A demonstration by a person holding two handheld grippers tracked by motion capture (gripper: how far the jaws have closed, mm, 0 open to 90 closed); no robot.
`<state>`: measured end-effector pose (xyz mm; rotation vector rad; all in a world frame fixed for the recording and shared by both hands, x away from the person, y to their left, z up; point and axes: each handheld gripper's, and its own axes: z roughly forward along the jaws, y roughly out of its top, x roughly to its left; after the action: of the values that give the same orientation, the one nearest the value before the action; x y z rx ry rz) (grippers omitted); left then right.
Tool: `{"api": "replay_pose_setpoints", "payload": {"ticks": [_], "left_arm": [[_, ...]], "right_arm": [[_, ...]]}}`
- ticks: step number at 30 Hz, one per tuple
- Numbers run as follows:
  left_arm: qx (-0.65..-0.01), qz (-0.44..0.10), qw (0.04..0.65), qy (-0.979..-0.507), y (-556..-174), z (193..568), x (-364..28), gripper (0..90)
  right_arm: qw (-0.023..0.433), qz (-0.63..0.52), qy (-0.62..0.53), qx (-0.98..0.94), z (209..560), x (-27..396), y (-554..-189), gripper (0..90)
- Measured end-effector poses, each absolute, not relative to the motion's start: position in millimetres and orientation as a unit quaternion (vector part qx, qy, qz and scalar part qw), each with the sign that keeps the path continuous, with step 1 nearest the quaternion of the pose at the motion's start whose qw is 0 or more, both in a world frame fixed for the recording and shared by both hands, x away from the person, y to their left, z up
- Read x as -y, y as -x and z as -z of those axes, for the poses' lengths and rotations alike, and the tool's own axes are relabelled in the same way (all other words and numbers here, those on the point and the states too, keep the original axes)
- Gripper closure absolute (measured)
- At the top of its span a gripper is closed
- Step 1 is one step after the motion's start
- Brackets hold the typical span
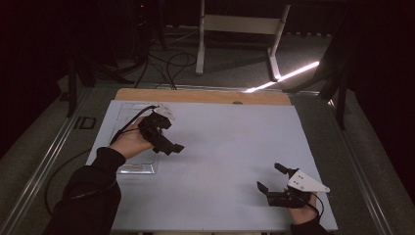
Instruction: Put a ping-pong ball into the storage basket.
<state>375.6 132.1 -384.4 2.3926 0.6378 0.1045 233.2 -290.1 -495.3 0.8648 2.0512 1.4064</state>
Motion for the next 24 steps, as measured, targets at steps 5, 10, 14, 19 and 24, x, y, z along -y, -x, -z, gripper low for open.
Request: {"api": "replay_pose_setpoints", "payload": {"ticks": [5,10,14,19,24], "left_arm": [[-0.241,-0.031,0.336,-0.910,-371.5,392.1,-123.4,0.3],[-0.239,-0.028,0.340,-0.909,-365.1,402.4,-111.6,0.2],[-0.237,-0.017,0.343,-0.909,-361.7,409.7,-105.4,0.2],[-0.241,-0.019,0.355,-0.903,-356.0,416.8,-100.2,0.2],[-0.226,-0.010,0.361,-0.905,-349.1,422.9,-96.1,0.2]], "right_arm": [[0.253,-0.518,-0.317,-0.753,495.2,290.4,-233.3,9.6],[0.252,-0.517,-0.319,-0.753,495.3,290.7,-233.1,9.7],[0.252,-0.517,-0.319,-0.754,495.3,290.8,-233.1,9.7],[0.251,-0.516,-0.320,-0.754,495.2,291.3,-233.0,9.7],[0.252,-0.516,-0.319,-0.754,494.7,291.2,-232.5,9.6]]}}
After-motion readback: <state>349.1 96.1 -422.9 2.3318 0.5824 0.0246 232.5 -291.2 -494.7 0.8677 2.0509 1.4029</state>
